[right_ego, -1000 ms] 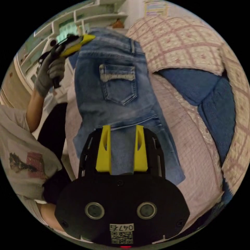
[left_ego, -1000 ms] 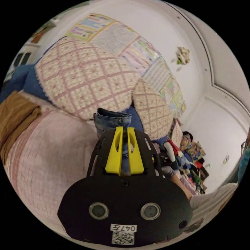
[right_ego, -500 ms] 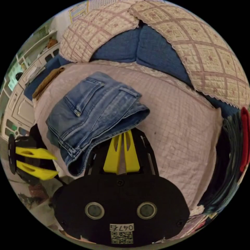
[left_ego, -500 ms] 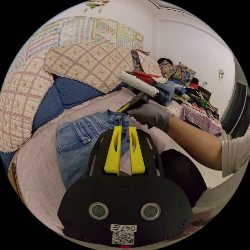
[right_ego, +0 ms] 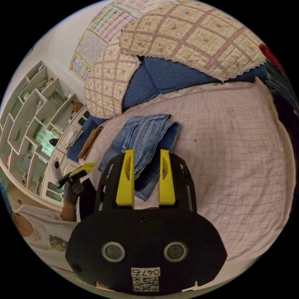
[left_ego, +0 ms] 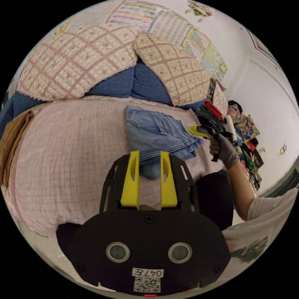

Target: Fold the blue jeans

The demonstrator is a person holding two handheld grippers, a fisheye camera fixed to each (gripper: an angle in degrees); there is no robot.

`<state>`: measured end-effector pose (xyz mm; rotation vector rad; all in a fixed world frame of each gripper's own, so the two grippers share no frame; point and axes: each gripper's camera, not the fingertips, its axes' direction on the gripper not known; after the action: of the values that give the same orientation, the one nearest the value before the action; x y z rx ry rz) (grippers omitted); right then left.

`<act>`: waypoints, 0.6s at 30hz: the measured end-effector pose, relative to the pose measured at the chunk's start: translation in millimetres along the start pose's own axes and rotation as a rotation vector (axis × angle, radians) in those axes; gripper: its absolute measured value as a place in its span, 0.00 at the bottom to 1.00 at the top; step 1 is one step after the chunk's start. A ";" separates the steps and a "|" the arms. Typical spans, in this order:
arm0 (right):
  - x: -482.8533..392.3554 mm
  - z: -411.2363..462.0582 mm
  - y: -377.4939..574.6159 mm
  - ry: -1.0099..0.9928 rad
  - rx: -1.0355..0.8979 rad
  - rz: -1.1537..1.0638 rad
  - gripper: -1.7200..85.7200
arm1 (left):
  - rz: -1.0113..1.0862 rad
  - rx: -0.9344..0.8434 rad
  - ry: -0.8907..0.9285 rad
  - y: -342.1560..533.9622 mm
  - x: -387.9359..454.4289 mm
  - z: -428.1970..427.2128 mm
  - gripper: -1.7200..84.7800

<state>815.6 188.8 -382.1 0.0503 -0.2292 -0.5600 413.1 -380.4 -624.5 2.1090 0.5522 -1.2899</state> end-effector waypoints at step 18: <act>47.9 18.7 -16.9 -0.163 0.003 0.208 0.17 | -0.237 -0.057 0.255 -15.2 -120.6 -0.2 0.16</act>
<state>841.9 149.3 -356.1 -0.0166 -0.3894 -0.3570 350.5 -373.8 -520.5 2.2257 0.9616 -1.1167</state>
